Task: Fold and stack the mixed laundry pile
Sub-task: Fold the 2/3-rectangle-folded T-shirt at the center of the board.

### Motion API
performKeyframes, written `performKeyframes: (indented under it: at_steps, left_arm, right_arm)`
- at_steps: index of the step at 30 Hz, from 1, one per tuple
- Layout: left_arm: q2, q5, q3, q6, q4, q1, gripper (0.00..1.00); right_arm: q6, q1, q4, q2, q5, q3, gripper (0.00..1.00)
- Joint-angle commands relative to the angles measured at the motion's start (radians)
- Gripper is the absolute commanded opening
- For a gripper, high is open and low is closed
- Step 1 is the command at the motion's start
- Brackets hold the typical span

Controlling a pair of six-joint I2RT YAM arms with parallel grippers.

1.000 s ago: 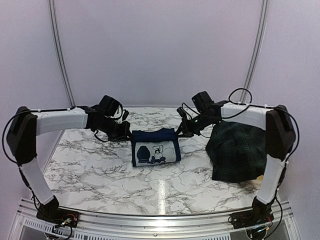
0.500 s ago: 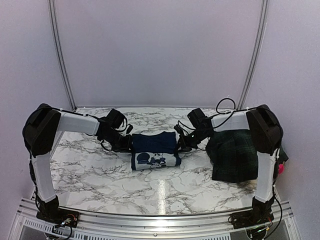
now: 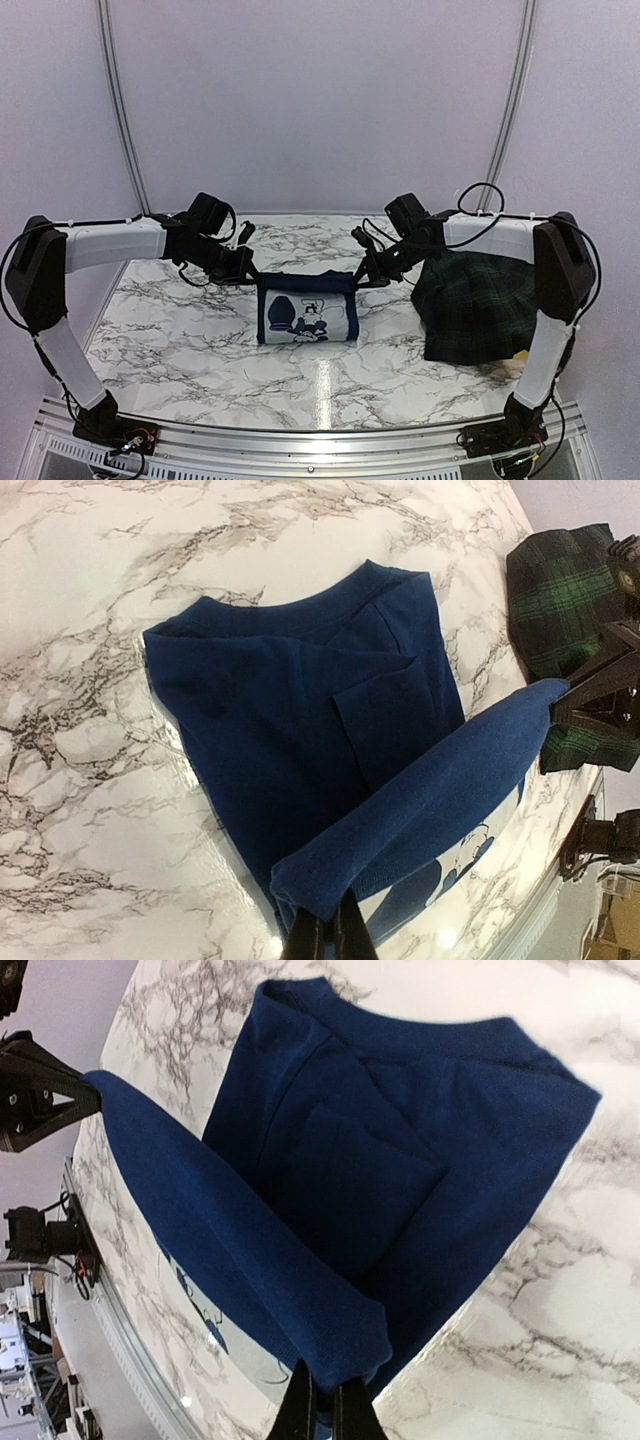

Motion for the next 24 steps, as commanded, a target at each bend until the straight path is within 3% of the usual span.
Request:
performKeyframes:
  at_steps: [1,20,21,22,24]
  left_arm:
    - [0.053,-0.018,0.084,0.034,-0.057,0.047,0.0]
    - [0.442,0.008,0.438,0.066,-0.083,0.128,0.0]
    - [0.458,0.004,0.454,0.061,-0.082,0.133,0.05]
    - [0.472,0.005,0.469,0.054,-0.082,0.138,0.13]
    - [0.486,-0.002,0.488,0.028,-0.083,0.152,0.38]
  right_arm:
    - [-0.048,-0.043,-0.083,0.066,0.031,0.132,0.0]
    - [-0.057,-0.148,-0.115,0.418,0.02,0.471,0.0]
    - [-0.046,-0.153,-0.112,0.427,0.029,0.478,0.03]
    - [-0.033,-0.158,-0.109,0.432,0.04,0.486,0.11]
    - [-0.006,-0.172,-0.108,0.431,0.057,0.498,0.29]
